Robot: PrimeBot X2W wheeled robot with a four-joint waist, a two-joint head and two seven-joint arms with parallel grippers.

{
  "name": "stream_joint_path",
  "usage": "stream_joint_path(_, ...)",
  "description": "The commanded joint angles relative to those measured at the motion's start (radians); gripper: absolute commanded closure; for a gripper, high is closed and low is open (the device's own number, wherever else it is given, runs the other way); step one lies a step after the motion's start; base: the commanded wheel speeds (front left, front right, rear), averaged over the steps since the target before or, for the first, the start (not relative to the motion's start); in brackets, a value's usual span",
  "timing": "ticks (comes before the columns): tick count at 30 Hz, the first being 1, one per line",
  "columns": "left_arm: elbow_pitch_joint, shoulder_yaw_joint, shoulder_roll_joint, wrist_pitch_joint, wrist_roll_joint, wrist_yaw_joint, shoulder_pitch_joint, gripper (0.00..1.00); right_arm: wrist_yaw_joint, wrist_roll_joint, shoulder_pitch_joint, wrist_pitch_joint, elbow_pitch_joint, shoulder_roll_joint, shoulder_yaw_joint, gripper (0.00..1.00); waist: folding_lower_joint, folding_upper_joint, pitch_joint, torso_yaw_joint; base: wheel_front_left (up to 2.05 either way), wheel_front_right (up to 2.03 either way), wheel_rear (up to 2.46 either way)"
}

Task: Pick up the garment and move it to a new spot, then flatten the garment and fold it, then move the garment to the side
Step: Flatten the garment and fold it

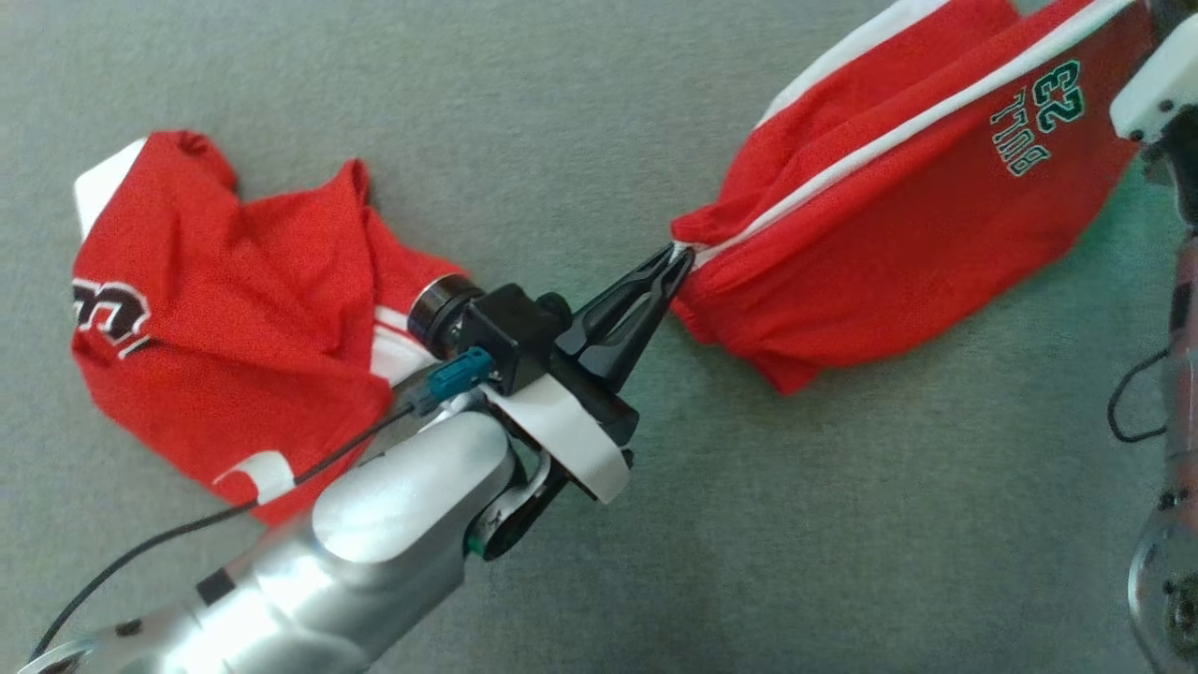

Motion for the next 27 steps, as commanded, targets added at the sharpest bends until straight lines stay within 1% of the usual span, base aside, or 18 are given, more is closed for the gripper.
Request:
stream_joint_path(1, -0.017, 0.029, 0.001, -0.011, 0.011, -0.005, -0.046, 1.00, 0.002, -0.011, -0.051, -0.027, -0.004, -0.007, 0.017, 1.00, -0.0002, 0.0000, 0.024, 0.028, 0.00, 0.00, 0.00)
stream_joint_path(2, -0.017, 0.029, 0.001, -0.011, 0.011, -0.005, -0.046, 1.00, 0.002, -0.011, -0.051, -0.027, -0.004, -0.007, 0.017, 1.00, -0.0002, 0.0000, 0.024, 0.028, 0.00, 0.00, 0.00)
stream_joint_path(11, 0.014, 0.026, -0.039, -0.028, 0.013, -0.019, -0.061, 1.00, 0.002, -0.032, -0.140, -0.157, 0.194, -0.026, 0.026, 1.00, -0.0002, 0.0000, 0.056, 0.068, 0.00, 0.00, 0.00)
stream_joint_path(16, 0.028, 0.022, -0.055, -0.031, 0.015, -0.025, -0.067, 1.00, 0.002, -0.053, -0.178, -0.194, 0.282, -0.047, 0.028, 1.00, -0.0002, 0.0000, 0.076, 0.087, 0.00, 0.00, 0.00)
stream_joint_path(17, 0.032, 0.020, -0.058, -0.030, 0.014, -0.027, -0.068, 1.00, 0.002, -0.057, -0.185, -0.198, 0.300, -0.050, 0.025, 0.36, -0.0002, 0.0000, 0.077, 0.089, 0.00, 0.00, 0.00)
stream_joint_path(18, 0.035, 0.019, -0.062, -0.030, 0.013, -0.028, -0.069, 1.00, 0.002, -0.059, -0.192, -0.203, 0.316, -0.051, 0.020, 0.00, -0.0002, 0.0000, 0.078, 0.092, 0.00, 0.00, 0.00)
stream_joint_path(20, 0.042, 0.018, -0.067, -0.031, 0.013, -0.028, -0.071, 0.43, 0.002, -0.066, -0.204, -0.230, 0.339, -0.053, 0.019, 0.00, -0.0002, 0.0000, 0.077, 0.094, 0.00, 0.00, 0.00)
stream_joint_path(21, 0.046, 0.018, -0.069, -0.032, 0.015, -0.026, -0.071, 0.00, 0.002, -0.066, -0.208, -0.242, 0.350, -0.052, 0.015, 0.00, -0.0002, 0.0000, 0.075, 0.093, 0.00, 0.00, 0.00)
stream_joint_path(23, 0.060, 0.024, -0.068, -0.035, 0.011, -0.019, -0.066, 0.00, 0.002, -0.042, -0.227, -0.266, 0.387, -0.043, -0.005, 0.00, -0.0002, 0.0000, 0.060, 0.085, 0.00, 0.00, 0.00)
stream_joint_path(27, 0.069, 0.038, -0.057, -0.040, 0.001, -0.012, -0.054, 0.00, 0.002, -0.020, -0.245, -0.300, 0.409, -0.040, 0.007, 0.00, -0.0002, 0.0000, 0.025, 0.067, 0.00, 0.00, 0.00)
